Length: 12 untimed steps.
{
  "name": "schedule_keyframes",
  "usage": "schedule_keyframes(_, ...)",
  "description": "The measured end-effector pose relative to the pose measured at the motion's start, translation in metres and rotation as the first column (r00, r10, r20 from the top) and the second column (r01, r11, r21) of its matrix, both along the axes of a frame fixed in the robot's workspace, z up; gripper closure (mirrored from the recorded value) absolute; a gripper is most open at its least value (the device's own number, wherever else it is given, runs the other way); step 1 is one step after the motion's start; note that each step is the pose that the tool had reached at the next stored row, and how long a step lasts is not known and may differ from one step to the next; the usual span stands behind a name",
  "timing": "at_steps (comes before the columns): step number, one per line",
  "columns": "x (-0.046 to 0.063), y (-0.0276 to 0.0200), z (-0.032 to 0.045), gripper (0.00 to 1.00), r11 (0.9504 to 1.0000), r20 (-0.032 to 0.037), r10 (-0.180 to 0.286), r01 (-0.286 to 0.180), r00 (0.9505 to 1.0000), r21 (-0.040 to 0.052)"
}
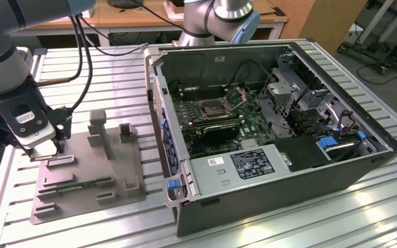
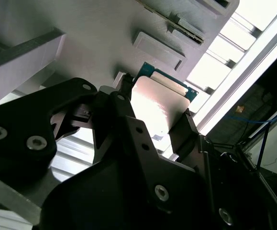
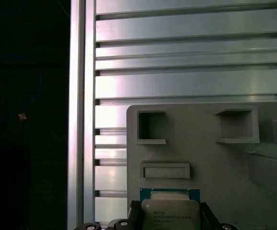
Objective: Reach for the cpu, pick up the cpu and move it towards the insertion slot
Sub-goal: 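Pick up the cpu and move it towards the insertion slot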
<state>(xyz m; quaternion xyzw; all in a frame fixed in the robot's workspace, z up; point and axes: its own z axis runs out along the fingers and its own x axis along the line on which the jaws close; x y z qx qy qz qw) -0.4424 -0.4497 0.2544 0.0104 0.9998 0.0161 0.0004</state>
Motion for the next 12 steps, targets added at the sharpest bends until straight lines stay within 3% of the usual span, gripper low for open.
schedule_keyframes(2, 0.0000, 0.0000, 0.0003, 0.45, 1.0000, 0.0003, 0.000, 0.000, 1.0000, 0.0001)
schedule_keyframes(4, 0.0000, 0.0000, 0.0058, 0.45, 1.0000, 0.0001, 0.000, 0.000, 1.0000, 0.0000)
schedule_keyframes(12, 0.0000, 0.0000, 0.0073, 0.45, 1.0000, 0.0001, 0.000, 0.000, 1.0000, 0.0000)
